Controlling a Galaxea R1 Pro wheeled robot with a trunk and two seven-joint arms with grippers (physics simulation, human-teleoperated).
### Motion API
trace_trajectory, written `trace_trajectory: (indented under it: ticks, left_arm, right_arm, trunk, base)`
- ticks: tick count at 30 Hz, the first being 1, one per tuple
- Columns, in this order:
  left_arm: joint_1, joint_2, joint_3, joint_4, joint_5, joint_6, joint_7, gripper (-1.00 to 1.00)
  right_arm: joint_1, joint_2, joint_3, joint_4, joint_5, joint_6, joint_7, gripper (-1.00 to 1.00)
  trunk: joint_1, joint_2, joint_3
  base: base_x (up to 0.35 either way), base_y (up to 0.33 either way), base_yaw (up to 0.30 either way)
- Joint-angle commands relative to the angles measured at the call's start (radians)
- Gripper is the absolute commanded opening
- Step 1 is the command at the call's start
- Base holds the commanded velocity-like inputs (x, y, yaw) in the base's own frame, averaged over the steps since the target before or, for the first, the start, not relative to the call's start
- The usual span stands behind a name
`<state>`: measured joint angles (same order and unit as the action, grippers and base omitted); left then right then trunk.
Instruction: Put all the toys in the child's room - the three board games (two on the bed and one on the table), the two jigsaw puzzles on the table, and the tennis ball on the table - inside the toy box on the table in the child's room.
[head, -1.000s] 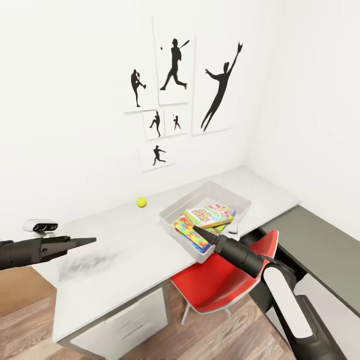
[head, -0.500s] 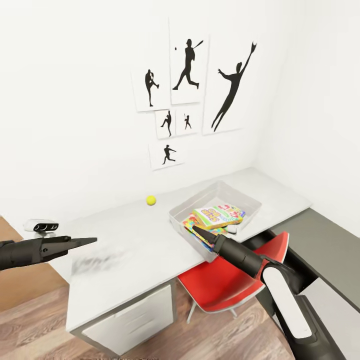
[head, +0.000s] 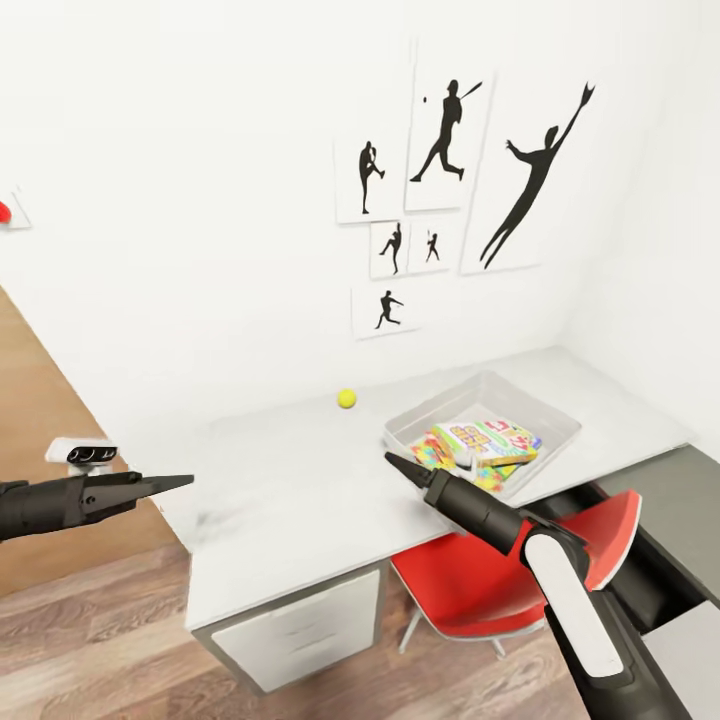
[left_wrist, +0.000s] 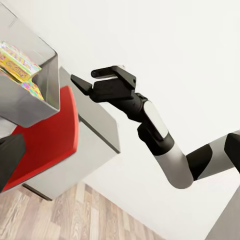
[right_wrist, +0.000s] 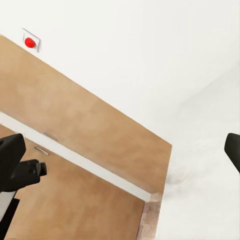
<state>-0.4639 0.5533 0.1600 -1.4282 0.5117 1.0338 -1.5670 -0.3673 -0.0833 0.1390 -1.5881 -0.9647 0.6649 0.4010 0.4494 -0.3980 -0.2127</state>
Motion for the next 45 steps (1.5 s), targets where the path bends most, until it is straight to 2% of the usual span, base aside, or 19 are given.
trace_trajectory:
  ticks: [1,11,25,45]
  left_arm:
    - [-0.001,0.000,0.000,0.000,-0.001,0.011,-0.004,1.00]
    - [-0.001,0.000,0.000,0.000,0.000,0.011,-0.004,1.00]
    - [0.000,0.000,0.000,0.002,-0.001,0.011,-0.004,1.00]
    - [0.001,0.002,0.001,0.002,0.000,0.011,-0.004,1.00]
  right_arm:
    - [-0.001,0.000,-0.001,-0.002,-0.003,0.004,0.000,1.00]
    - [-0.001,-0.001,-0.002,-0.004,-0.003,0.004,0.002,1.00]
    - [-0.001,-0.003,-0.004,-0.004,-0.003,0.005,0.004,1.00]
    - [-0.001,-0.010,-0.006,-0.006,-0.003,0.005,0.008,1.00]
  trunk:
    - [0.001,-0.002,-0.001]
    - [0.001,-0.002,0.012]
    - [0.001,-0.002,0.030]
    - [0.001,-0.002,0.039]
  base:
    - [0.000,0.180,0.220]
    - [0.022,0.063,0.204]
    - [0.244,0.001,0.195]
    - [0.128,0.020,0.080]
